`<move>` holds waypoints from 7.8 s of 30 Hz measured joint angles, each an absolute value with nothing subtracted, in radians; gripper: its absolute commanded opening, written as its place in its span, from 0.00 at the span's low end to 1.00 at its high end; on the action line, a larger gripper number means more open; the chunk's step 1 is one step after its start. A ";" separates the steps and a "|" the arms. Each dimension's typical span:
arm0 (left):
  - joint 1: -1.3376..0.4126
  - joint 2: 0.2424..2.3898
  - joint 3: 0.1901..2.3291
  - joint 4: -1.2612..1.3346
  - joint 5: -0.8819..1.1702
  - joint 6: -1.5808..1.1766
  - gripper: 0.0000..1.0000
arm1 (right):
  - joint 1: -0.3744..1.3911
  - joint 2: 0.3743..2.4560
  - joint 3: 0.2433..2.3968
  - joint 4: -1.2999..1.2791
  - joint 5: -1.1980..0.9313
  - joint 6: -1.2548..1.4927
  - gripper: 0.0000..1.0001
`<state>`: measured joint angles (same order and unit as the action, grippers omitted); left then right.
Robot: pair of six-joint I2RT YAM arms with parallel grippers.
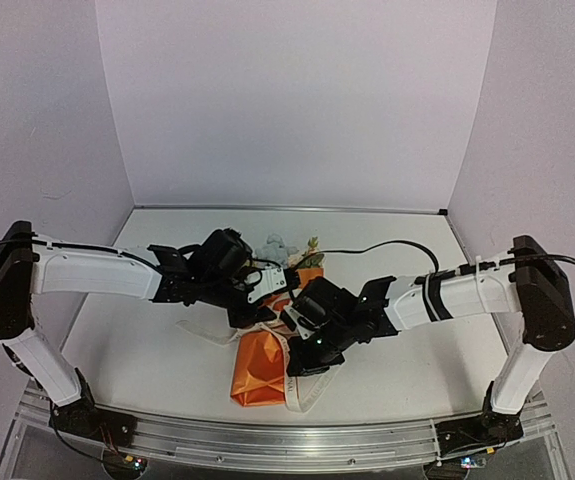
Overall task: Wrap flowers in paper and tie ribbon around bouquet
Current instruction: Cross the half-tied ribbon over the folded bouquet.
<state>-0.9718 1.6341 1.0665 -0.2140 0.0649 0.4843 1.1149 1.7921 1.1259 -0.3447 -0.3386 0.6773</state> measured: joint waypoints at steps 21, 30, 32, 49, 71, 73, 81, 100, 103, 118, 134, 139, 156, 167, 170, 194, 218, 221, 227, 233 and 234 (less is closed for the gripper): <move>-0.973 1.506 0.885 0.083 -0.033 0.268 0.00 | 1.106 1.708 1.065 -0.344 -0.344 0.677 0.00; -0.965 1.319 0.684 0.245 -0.091 0.045 0.00 | 1.056 1.701 1.054 -0.344 -0.309 0.721 0.00; -0.965 1.286 0.638 0.281 -0.102 -0.007 0.00 | 1.040 1.701 1.057 -0.346 -0.309 0.737 0.00; -0.965 1.118 0.336 0.499 -0.175 -0.347 0.04 | 1.016 1.873 1.272 -0.369 -0.385 0.822 0.00; -0.989 0.899 0.275 0.321 -0.266 -0.551 0.39 | 0.997 1.875 1.274 -0.451 -0.384 0.789 0.00; -0.989 0.951 0.372 0.262 -0.216 -0.442 0.40 | 0.998 1.869 1.274 -0.467 -0.383 0.779 0.00; -0.988 1.247 0.716 0.119 -0.146 -0.051 0.41 | 1.004 1.798 1.258 -0.502 -0.372 0.739 0.00; -0.963 1.474 0.799 0.011 -0.252 0.188 0.05 | 1.005 1.789 1.254 -0.518 -0.360 0.722 0.00; -0.963 1.471 0.798 0.019 -0.284 0.186 0.00 | 1.005 1.789 1.254 -0.519 -0.360 0.721 0.00; -0.963 1.205 0.641 -0.074 -0.322 -0.089 0.43 | 1.038 1.795 1.275 -0.544 -0.365 0.708 0.00; -0.961 1.251 0.838 -0.107 -0.046 0.060 0.36 | 1.044 1.798 1.269 -0.539 -0.340 0.666 0.00; -0.961 1.424 0.915 -0.137 0.105 0.160 0.38 | 1.044 1.798 1.238 -0.507 -0.327 0.653 0.00; -0.961 1.656 1.076 -0.248 0.234 0.357 0.46 | 1.042 1.778 1.118 -0.402 -0.297 0.622 0.00; -0.960 1.711 1.103 -0.267 0.224 0.408 0.45 | 1.025 1.753 1.089 -0.374 -0.285 0.578 0.00; -0.960 1.722 1.111 -0.272 0.219 0.420 0.40 | 1.019 1.746 1.080 -0.368 -0.281 0.567 0.00; -0.959 1.707 1.137 -0.285 0.207 0.400 0.00 | 0.973 1.744 1.126 -0.354 -0.423 0.566 0.00; -0.926 1.750 1.167 -0.316 0.237 0.441 0.39 | 0.969 1.776 1.044 -0.284 -0.401 0.633 0.00; -0.926 1.771 1.190 -0.329 0.244 0.451 0.34 | 0.969 1.771 1.040 -0.280 -0.391 0.632 0.00; -0.925 1.806 1.218 -0.346 0.251 0.457 0.31 | 0.964 1.754 1.037 -0.277 -0.386 0.627 0.00; -0.926 1.841 1.240 -0.358 0.260 0.457 0.21 | 0.963 1.738 1.027 -0.274 -0.375 0.618 0.00; -0.926 1.844 1.243 -0.359 0.261 0.455 0.17 | 0.963 1.734 1.022 -0.274 -0.371 0.616 0.00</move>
